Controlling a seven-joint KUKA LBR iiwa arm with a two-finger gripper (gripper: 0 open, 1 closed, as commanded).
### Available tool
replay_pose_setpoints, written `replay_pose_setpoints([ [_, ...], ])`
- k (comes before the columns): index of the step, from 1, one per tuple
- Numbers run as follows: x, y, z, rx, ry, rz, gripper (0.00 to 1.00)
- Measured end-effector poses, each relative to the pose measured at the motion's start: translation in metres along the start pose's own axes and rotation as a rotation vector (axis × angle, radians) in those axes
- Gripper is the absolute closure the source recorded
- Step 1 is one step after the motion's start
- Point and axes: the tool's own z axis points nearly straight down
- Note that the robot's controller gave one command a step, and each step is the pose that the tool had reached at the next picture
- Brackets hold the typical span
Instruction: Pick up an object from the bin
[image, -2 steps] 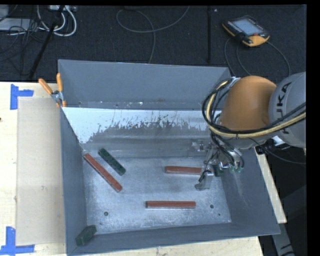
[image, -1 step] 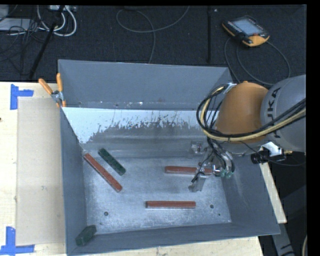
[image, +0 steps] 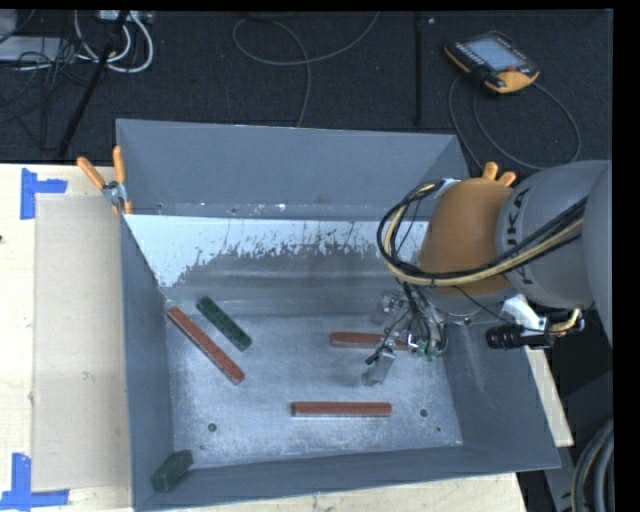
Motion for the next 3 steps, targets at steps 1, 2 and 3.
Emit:
replay_pose_setpoints([
  [1, -0.039, -0.025, 0.032, 0.000, -0.003, -0.170, 1.00],
  [2, -0.039, -0.025, 0.032, 0.000, -0.003, -0.170, 1.00],
  [3, -0.034, -0.007, -0.083, 0.000, -0.003, -0.130, 1.00],
])
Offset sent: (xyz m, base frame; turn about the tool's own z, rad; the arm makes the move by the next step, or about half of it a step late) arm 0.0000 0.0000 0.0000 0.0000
